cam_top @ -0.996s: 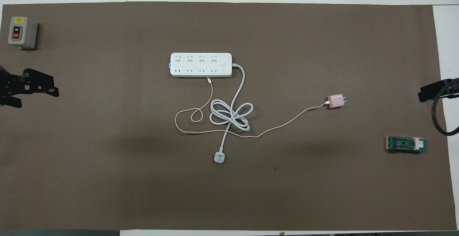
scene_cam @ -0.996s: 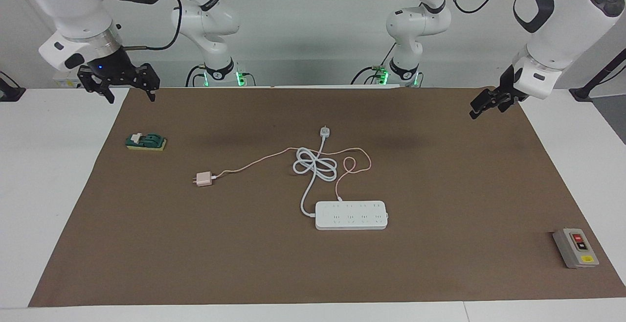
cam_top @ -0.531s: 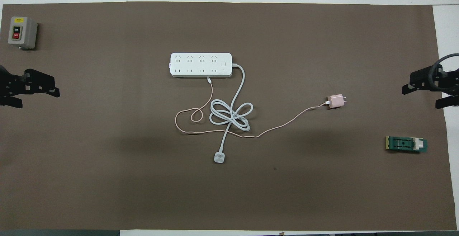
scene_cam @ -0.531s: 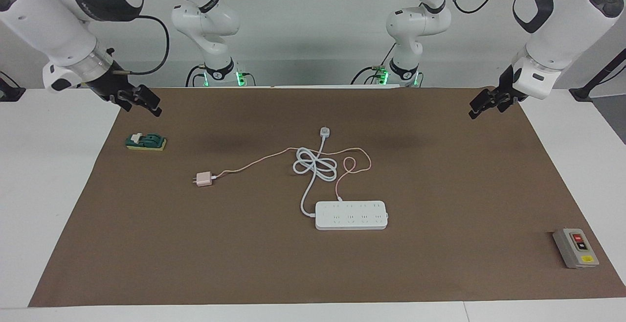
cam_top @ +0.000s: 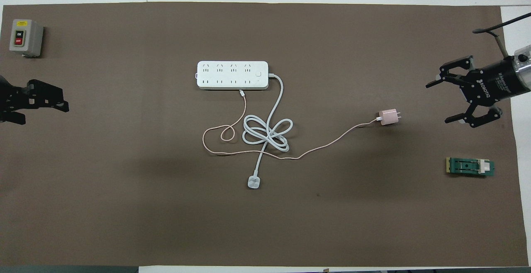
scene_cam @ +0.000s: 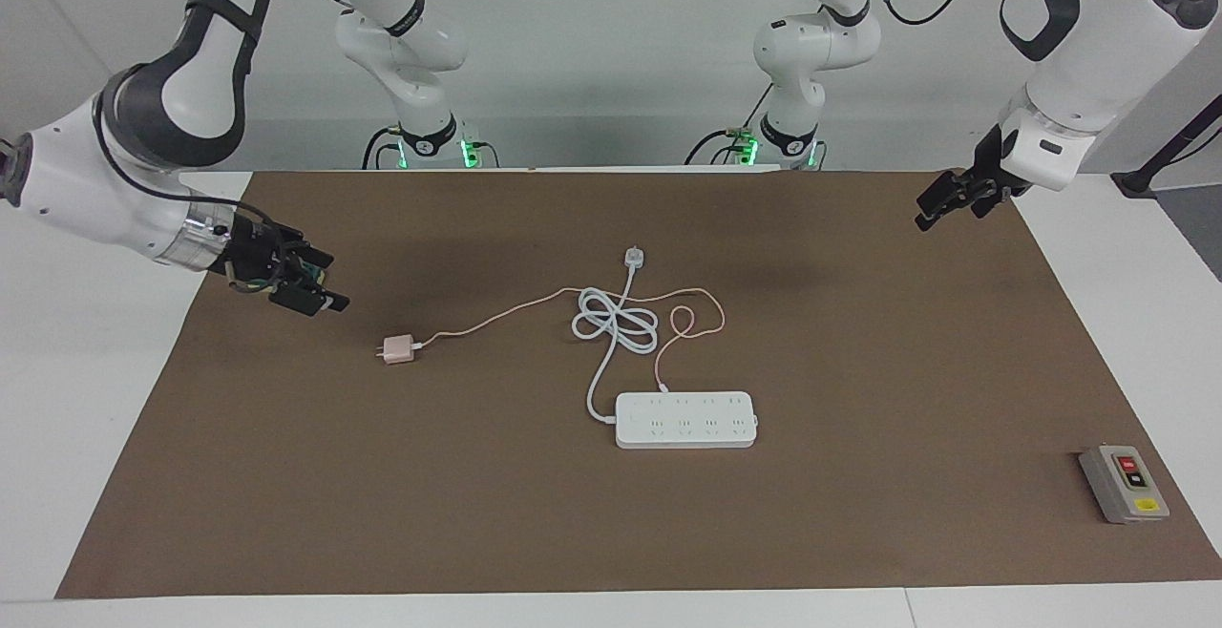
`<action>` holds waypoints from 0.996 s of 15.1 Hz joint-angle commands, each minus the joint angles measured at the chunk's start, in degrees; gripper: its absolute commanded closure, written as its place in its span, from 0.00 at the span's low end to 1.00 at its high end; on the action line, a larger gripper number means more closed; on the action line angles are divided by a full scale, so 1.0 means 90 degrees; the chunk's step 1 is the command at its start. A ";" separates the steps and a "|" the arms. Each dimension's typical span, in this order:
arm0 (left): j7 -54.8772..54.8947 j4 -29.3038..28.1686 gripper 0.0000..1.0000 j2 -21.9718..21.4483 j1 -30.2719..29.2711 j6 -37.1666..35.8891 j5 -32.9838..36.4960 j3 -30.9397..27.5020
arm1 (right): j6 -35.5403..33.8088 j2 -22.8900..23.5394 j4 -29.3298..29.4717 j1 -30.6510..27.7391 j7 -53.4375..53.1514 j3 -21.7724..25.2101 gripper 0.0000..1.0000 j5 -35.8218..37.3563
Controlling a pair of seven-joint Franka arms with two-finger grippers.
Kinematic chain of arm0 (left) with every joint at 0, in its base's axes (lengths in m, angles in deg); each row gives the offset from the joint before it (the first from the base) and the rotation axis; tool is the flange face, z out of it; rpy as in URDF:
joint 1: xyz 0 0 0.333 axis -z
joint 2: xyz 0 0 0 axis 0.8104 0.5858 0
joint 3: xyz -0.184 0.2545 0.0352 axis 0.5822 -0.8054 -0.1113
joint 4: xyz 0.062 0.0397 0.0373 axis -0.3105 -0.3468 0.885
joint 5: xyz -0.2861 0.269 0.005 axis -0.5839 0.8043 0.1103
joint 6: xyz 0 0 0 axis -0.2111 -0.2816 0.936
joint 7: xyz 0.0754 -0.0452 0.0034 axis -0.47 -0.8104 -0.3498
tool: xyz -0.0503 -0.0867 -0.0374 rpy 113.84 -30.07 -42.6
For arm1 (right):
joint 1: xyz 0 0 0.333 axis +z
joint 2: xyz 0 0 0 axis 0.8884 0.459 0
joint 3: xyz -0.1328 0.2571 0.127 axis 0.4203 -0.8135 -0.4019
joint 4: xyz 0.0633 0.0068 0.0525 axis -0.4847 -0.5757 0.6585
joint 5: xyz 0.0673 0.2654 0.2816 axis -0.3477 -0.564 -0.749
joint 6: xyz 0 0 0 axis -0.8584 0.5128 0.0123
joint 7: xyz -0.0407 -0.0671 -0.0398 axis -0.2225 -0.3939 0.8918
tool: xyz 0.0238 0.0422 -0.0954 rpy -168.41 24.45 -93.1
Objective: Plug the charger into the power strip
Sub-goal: 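Grasp the pink charger plug with the right gripper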
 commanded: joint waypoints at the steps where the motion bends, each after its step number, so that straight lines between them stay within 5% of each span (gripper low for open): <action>1: 0.0087 -0.0107 0.00 -0.0102 0.0051 0.0213 0.0110 0.0005 | 0.0120 0.0487 -0.0091 -0.0353 -0.0175 -0.0053 0.00 -0.0397; 15: -0.0020 -0.0341 0.00 -0.0190 0.0334 0.0429 0.0081 0.0025 | 0.0530 0.1709 -0.0560 -0.0354 0.0030 -0.0063 0.00 -0.1294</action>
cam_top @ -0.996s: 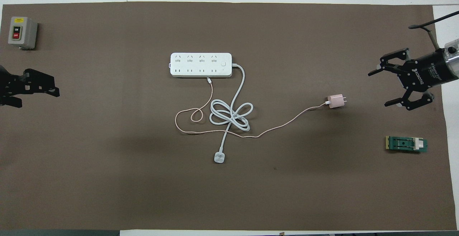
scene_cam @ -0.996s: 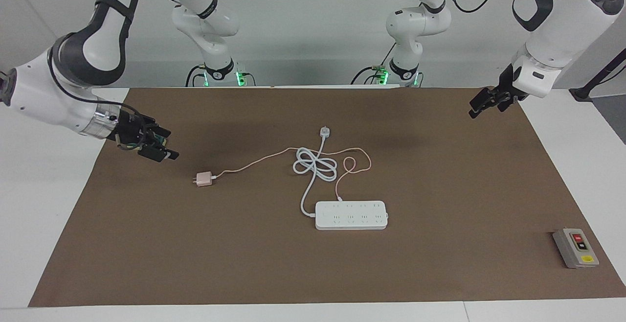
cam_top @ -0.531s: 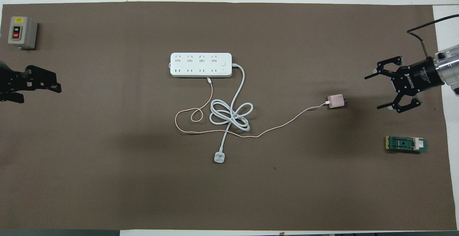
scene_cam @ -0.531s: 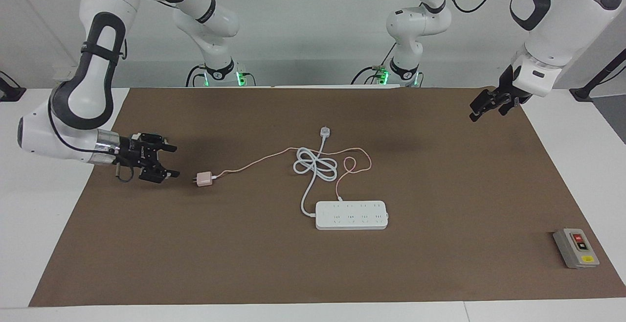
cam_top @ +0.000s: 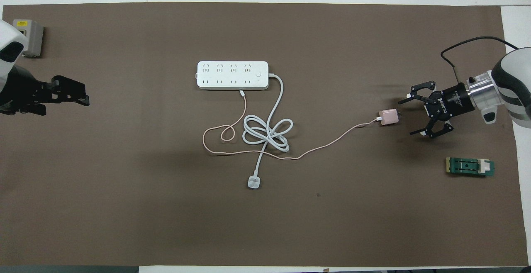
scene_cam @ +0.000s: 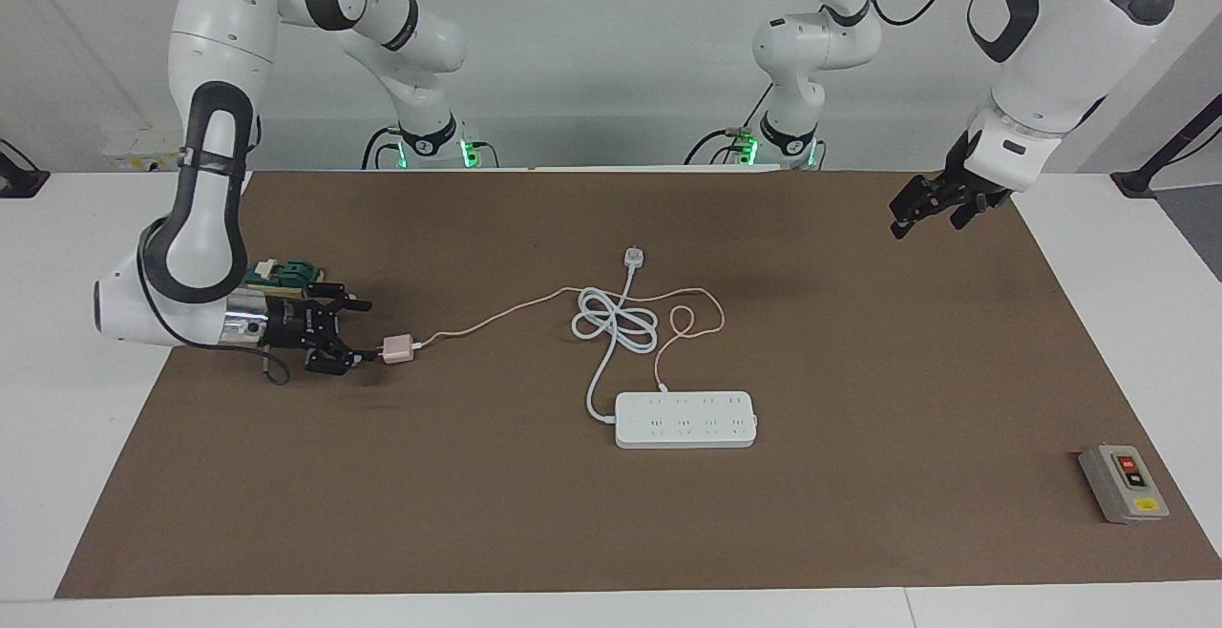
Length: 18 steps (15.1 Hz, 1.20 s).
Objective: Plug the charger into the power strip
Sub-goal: 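Grasp the pink charger plug with the right gripper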
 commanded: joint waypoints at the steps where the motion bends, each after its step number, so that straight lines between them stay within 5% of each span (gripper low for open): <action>1: -0.0052 -0.0240 0.00 -0.0191 -0.0047 0.0075 0.0071 -0.0057 | 0.0150 0.0133 -0.0057 0.0046 0.0095 -0.0008 0.00 -0.0270; 10: -0.0472 -0.0426 0.00 -0.0230 0.0313 0.0163 -0.0349 -0.0038 | 0.0833 0.0211 -0.0428 0.0261 0.0739 -0.0037 0.05 -0.0280; 14: -0.0425 -0.0407 0.00 -0.0220 0.0470 0.0163 -0.0339 -0.0038 | 0.0862 0.0211 -0.0418 0.0280 0.0847 -0.0028 0.93 -0.0280; 15: -0.0424 -0.0407 0.00 -0.0220 0.0451 0.0153 -0.0349 -0.0028 | 0.0872 0.0201 -0.0418 0.0280 0.0847 -0.0028 1.00 -0.0290; 18: -0.0433 -0.0406 0.00 -0.0220 0.0548 0.0173 -0.0349 -0.0028 | 0.0862 0.0172 -0.0330 0.0319 0.0633 -0.0028 1.00 -0.0299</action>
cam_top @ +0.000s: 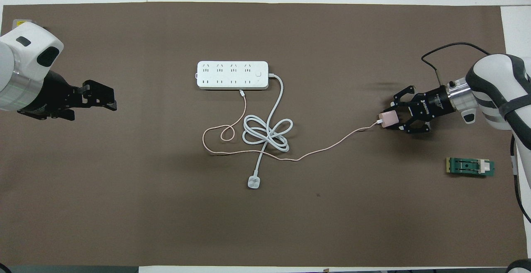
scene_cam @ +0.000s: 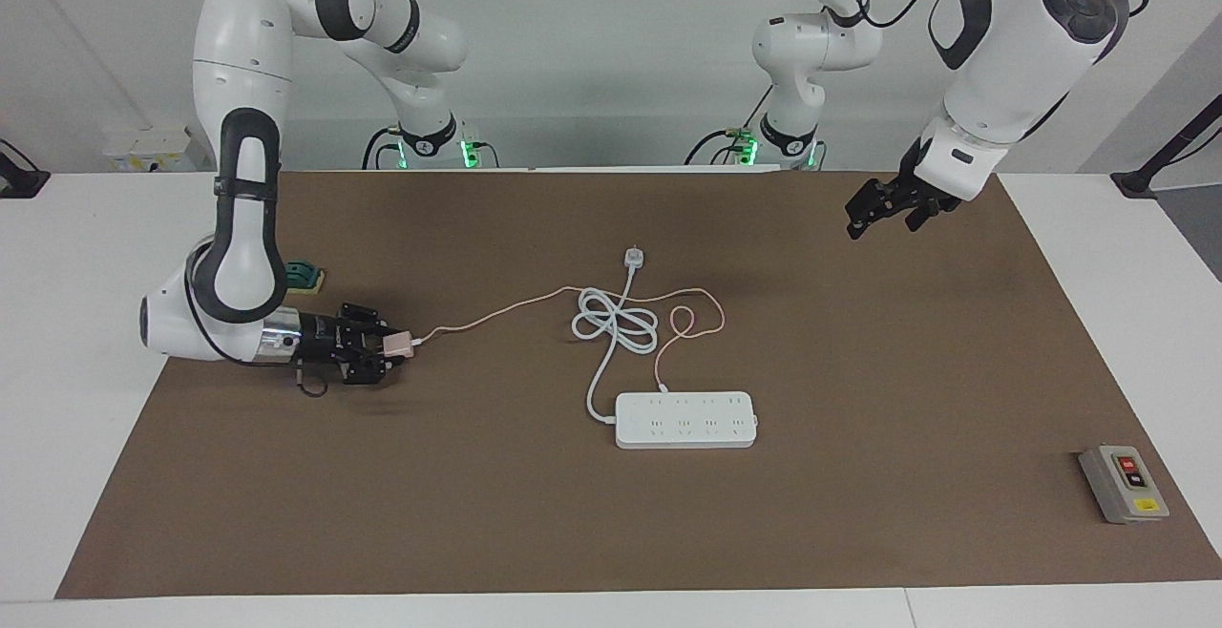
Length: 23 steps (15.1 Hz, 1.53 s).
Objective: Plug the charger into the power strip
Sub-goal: 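Grasp the pink charger plug with the right gripper, then lift the charger toward the power strip while the left gripper approaches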
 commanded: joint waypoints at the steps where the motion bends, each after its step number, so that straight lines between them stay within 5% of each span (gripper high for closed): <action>1: 0.0010 -0.0240 0.00 -0.0203 0.0134 0.0154 -0.0052 -0.0082 | 0.0121 0.0020 0.0025 0.0034 -0.0125 -0.0037 1.00 -0.0120; 8: -0.0059 -0.0240 0.00 -0.0184 0.0154 0.0330 -0.0052 -0.0073 | -0.0640 -0.0389 0.1078 0.0610 -0.2164 -0.0145 1.00 -0.0140; 11: -0.0020 -0.0230 0.00 -0.0193 0.0241 0.0350 -0.0043 -0.0073 | -0.0963 -0.0448 0.1753 0.0640 -0.3132 -0.0495 1.00 -0.0422; 16: -0.0010 -0.0220 0.00 -0.0184 0.0457 0.0389 -0.0052 -0.0063 | -0.0827 -0.0800 0.1998 0.0834 -0.4167 -0.1073 1.00 -0.1008; 23: -0.0146 -0.0230 0.00 -0.0174 0.0554 0.0369 -0.0101 -0.0053 | 0.0918 -0.0712 0.2341 0.2396 -0.5458 -0.1063 1.00 -0.1175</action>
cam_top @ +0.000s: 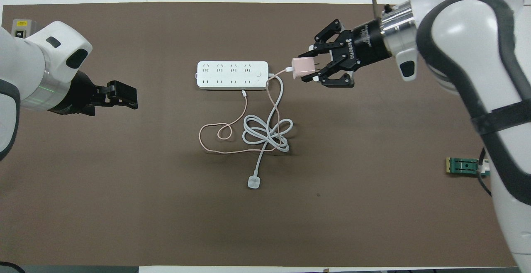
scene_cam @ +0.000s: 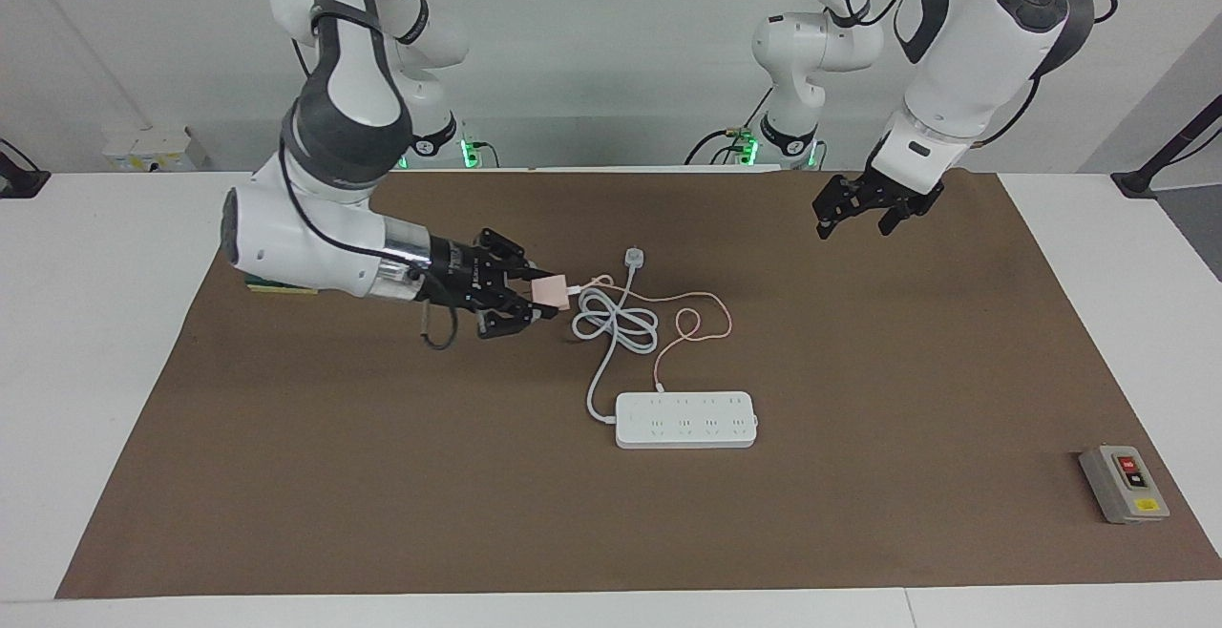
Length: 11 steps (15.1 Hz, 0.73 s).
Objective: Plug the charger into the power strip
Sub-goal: 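Lift the charger toward the power strip while the left gripper approaches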
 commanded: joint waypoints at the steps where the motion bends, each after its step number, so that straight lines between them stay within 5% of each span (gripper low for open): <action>1: -0.0319 -0.0225 0.00 -0.0142 0.0077 0.0070 -0.0161 -0.0076 | 0.0695 0.0113 0.0103 0.0563 -0.0327 0.0019 1.00 -0.0137; 4: -0.0508 -0.0234 0.00 -0.0015 0.0009 0.0138 -0.0220 -0.0076 | 0.1302 0.0133 0.0103 0.1062 -0.0630 0.0019 1.00 -0.0147; 9: 0.0428 -0.0225 0.00 0.0433 -0.0760 0.0470 -0.2626 -0.0096 | 0.1829 0.0221 0.0064 0.1521 -0.0669 0.0019 1.00 -0.0118; 11: 0.1140 -0.0283 0.00 0.0464 -0.0860 0.0626 -0.3022 -0.0096 | 0.1919 0.0250 0.0044 0.1580 -0.0708 0.0019 1.00 -0.0108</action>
